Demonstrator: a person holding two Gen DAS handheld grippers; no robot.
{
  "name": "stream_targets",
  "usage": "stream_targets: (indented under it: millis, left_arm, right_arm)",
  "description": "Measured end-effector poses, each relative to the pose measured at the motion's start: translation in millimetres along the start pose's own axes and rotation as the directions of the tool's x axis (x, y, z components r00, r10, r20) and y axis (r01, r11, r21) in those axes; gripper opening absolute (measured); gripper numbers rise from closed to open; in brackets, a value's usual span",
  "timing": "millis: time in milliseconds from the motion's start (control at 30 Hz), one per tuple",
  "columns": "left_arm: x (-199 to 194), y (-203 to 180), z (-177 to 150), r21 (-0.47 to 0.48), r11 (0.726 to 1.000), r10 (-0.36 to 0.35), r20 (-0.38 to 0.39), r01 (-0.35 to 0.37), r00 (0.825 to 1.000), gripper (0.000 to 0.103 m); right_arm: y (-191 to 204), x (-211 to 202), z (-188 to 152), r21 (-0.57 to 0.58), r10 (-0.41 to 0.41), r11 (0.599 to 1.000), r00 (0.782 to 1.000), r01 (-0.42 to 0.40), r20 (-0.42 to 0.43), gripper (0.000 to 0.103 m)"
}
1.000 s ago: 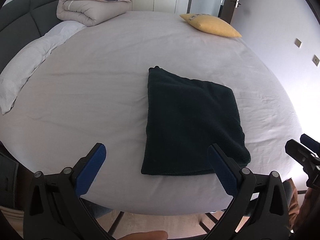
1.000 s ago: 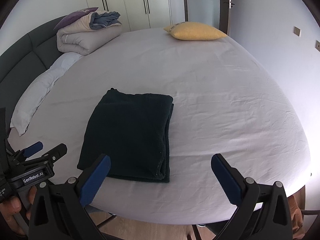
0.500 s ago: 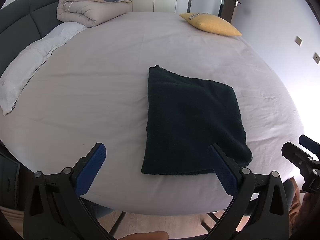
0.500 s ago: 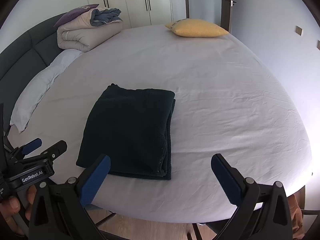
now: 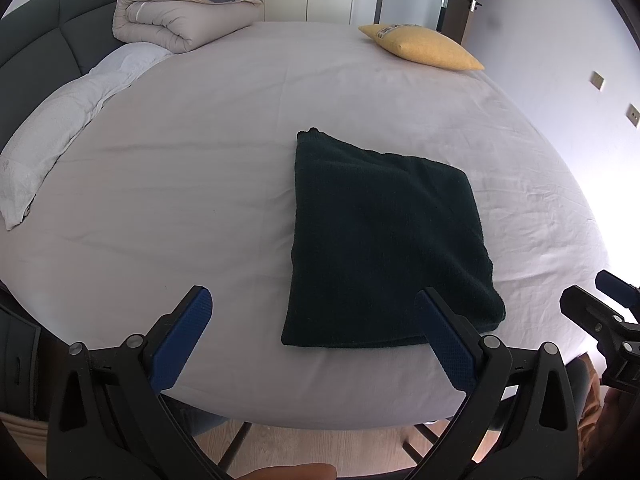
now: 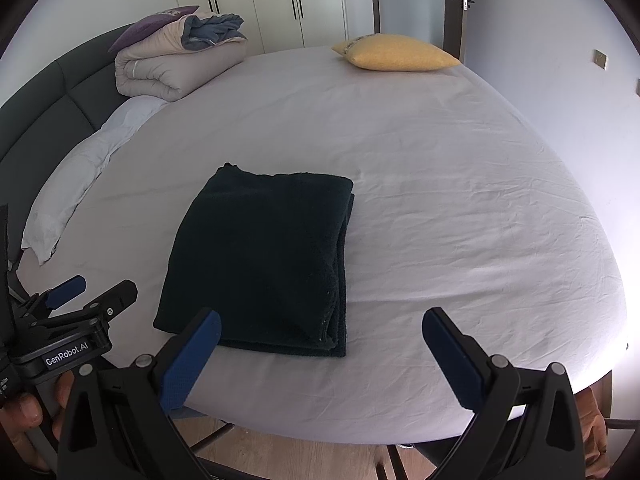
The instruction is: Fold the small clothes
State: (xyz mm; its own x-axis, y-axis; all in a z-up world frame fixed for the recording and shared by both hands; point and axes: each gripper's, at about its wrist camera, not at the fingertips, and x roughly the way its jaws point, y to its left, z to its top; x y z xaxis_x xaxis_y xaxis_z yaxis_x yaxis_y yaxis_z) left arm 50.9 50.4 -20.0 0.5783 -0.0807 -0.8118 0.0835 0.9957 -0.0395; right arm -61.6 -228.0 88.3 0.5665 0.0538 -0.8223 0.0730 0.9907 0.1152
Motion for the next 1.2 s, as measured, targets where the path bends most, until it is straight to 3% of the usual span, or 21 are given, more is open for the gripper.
stream_targets:
  millis: [1200]
  left_arm:
    - [-0.9, 0.6, -4.6, 0.002, 1.0, 0.001, -0.003, -0.001, 1.0, 0.103]
  right_arm:
    - [-1.3, 2.3, -5.3, 0.004, -0.001, 1.0, 1.0, 0.001, -0.005, 0.103]
